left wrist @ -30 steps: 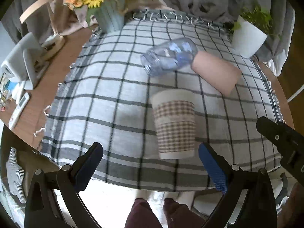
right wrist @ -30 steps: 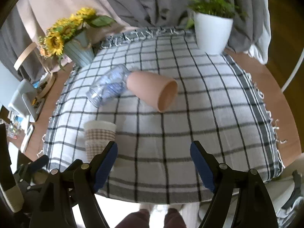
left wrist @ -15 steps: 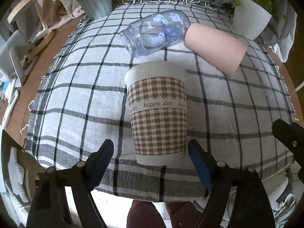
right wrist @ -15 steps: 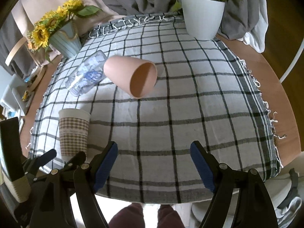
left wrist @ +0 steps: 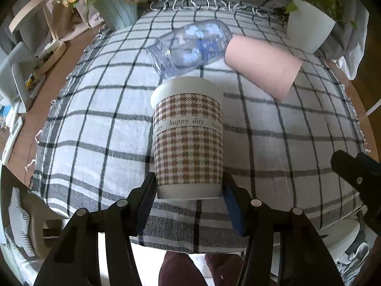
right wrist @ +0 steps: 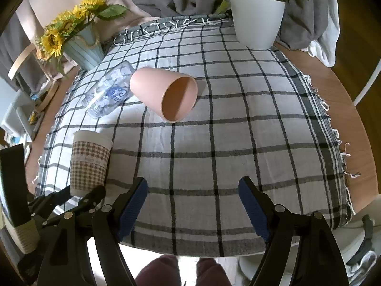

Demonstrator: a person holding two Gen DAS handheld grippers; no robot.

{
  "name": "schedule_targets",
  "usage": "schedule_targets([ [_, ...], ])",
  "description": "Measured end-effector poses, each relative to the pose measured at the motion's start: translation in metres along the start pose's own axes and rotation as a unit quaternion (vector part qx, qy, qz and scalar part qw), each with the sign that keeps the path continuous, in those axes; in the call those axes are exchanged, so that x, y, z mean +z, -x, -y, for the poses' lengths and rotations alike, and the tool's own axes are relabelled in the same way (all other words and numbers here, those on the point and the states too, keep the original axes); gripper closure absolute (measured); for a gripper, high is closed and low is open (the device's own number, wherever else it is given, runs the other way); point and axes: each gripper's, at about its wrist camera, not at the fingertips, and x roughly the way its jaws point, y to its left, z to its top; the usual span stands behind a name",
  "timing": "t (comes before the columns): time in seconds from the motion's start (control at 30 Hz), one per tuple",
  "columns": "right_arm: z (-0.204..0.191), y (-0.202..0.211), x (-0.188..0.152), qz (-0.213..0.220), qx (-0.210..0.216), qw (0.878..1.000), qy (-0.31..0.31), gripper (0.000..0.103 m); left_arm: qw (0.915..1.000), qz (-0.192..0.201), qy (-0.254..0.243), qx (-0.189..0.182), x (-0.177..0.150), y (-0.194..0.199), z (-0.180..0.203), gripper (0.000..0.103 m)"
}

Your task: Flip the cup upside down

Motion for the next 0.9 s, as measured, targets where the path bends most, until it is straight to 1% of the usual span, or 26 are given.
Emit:
schedule_targets([
  [0.27, -0.002, 0.003, 0.005, 0.009, 0.011, 1.000, -0.013, 0.024, 0.9996, 0.025, -0.012, -0.006, 0.013, 0.012, -0.002, 0.049],
  [0.63, -0.003, 0.007, 0.024, 0.035, 0.017, 0.999, -0.030, 0.024, 0.9980, 0.049, -0.039, -0.010, 0.044, 0.016, 0.002, 0.049],
  [0.9, -0.003, 0.005, 0.034, 0.044, 0.021, 0.998, -0.042, 0.024, 0.9969, 0.054, -0.053, -0.019, 0.066, 0.014, 0.006, 0.049],
])
